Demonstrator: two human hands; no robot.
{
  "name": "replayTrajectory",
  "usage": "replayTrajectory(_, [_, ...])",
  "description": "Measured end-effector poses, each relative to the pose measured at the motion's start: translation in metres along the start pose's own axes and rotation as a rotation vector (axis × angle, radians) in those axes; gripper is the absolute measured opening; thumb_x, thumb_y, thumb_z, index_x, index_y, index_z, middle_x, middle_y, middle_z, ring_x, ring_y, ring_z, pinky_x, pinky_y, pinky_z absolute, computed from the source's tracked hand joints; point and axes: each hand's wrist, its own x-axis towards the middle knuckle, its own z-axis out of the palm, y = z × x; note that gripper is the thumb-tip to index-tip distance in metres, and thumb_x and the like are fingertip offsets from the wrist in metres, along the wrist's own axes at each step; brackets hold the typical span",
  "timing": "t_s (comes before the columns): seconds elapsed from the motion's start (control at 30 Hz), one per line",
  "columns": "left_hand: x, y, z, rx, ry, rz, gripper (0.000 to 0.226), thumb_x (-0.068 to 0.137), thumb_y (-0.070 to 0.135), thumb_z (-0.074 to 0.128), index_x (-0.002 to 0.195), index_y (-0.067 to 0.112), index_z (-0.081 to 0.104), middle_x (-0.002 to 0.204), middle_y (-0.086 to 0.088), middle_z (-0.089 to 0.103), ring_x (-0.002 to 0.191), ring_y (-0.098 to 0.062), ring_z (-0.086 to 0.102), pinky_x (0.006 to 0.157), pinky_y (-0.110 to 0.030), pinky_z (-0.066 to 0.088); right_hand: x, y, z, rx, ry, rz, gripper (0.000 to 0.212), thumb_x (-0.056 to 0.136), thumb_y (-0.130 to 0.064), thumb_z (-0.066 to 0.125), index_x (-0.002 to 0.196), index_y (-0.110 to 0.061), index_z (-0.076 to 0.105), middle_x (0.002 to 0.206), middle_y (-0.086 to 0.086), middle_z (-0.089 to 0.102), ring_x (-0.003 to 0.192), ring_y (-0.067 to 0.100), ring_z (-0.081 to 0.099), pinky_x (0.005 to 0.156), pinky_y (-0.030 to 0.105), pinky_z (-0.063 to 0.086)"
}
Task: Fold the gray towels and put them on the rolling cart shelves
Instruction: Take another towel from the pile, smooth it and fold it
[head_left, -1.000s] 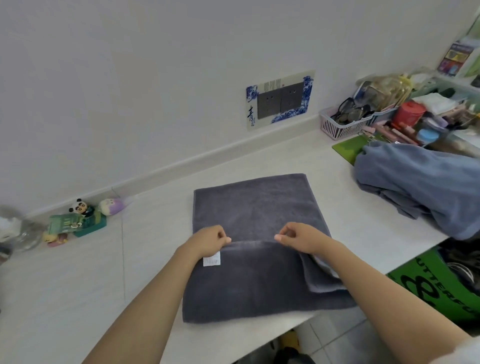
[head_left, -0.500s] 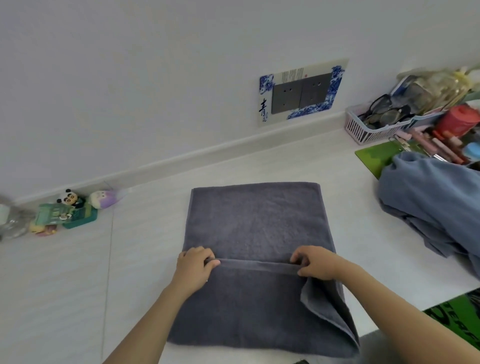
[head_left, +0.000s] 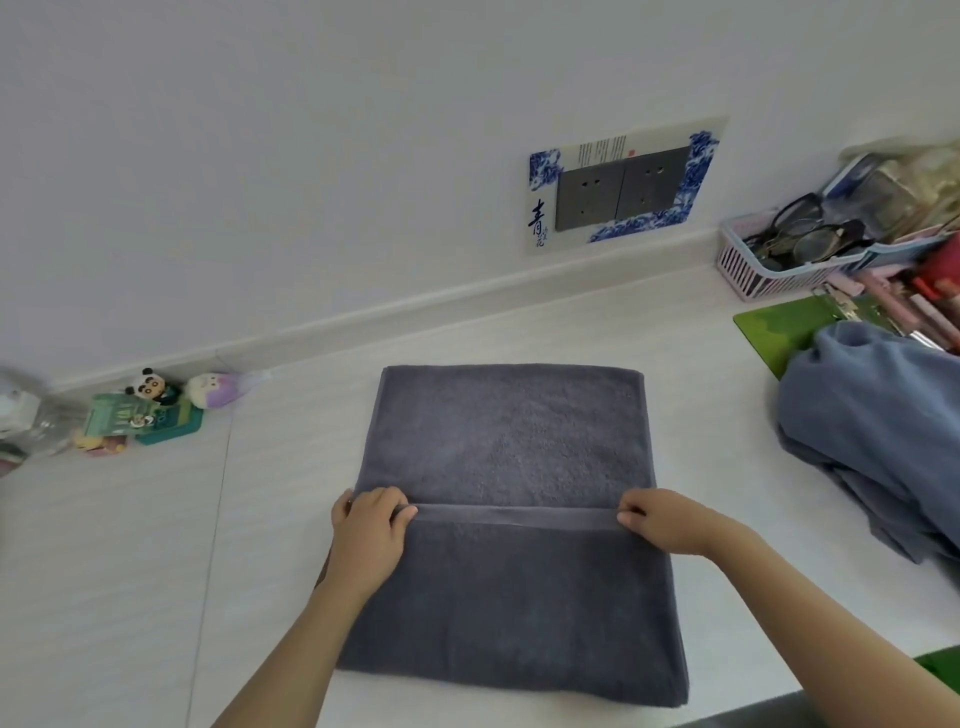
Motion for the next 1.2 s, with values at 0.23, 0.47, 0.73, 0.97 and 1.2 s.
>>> replayTrajectory(0.23, [0.005,0.016,0.005,0.139,0.083,-0.025,0.020,0.098,0.025,0.044,0.079,0.024,0.048,0.080,0.007,0.062,0.084,-0.018,0.059,0.109,-0.042,0.020,0.009,-0.002,0.027,-0.083,0.246,0.088,0.009,0.101,-0.023,0.032,0.097,-0.018,0.039,0.105,0.011,0.063,0.091,0.026,0.057,0.070,0.029,0.040])
replayTrajectory(0.47, [0.008,0.023,0.020,0.354,0.177,0.020,0.011,0.084,0.020,0.068,0.086,0.010,0.063,0.085,-0.009,0.066,0.085,-0.030,0.063,0.104,-0.057,0.032,0.005,-0.006,0.059,-0.366,0.697,0.101,0.014,0.082,-0.005,0.044,0.086,-0.009,0.056,0.079,0.009,0.061,0.072,0.030,0.056,0.066,0.035,0.043])
replayTrajectory(0.73, [-0.064,0.037,0.058,0.249,0.038,0.415,0.056,0.090,0.043,0.036,0.141,0.018,0.042,0.151,-0.007,0.036,0.142,-0.024,0.022,0.111,-0.051,0.011,-0.010,-0.052,0.143,-0.270,0.674,-0.134,0.056,0.100,-0.043,0.014,0.136,-0.019,0.049,0.143,0.002,0.046,0.134,0.022,0.033,0.111,0.044,0.014])
replayTrajectory(0.97, [-0.066,-0.031,0.049,0.258,0.003,0.233,0.058,0.097,0.051,0.015,0.148,0.026,0.025,0.155,-0.003,0.027,0.143,-0.021,0.017,0.115,-0.049,0.002,-0.015,-0.033,0.158,-0.208,0.717,0.054,0.054,0.098,-0.051,0.016,0.147,-0.031,0.027,0.153,-0.002,0.026,0.143,0.017,0.014,0.117,0.039,0.002])
replayTrajectory(1.2, [-0.074,-0.053,0.034,0.126,-0.029,0.365,0.060,0.098,0.054,0.014,0.142,0.021,0.040,0.152,-0.004,0.033,0.140,-0.018,0.020,0.114,-0.039,0.008,-0.028,-0.030,0.156,-0.130,0.683,0.134,0.073,0.089,-0.064,-0.007,0.148,-0.028,0.017,0.155,-0.002,0.013,0.144,0.018,0.005,0.116,0.033,-0.013])
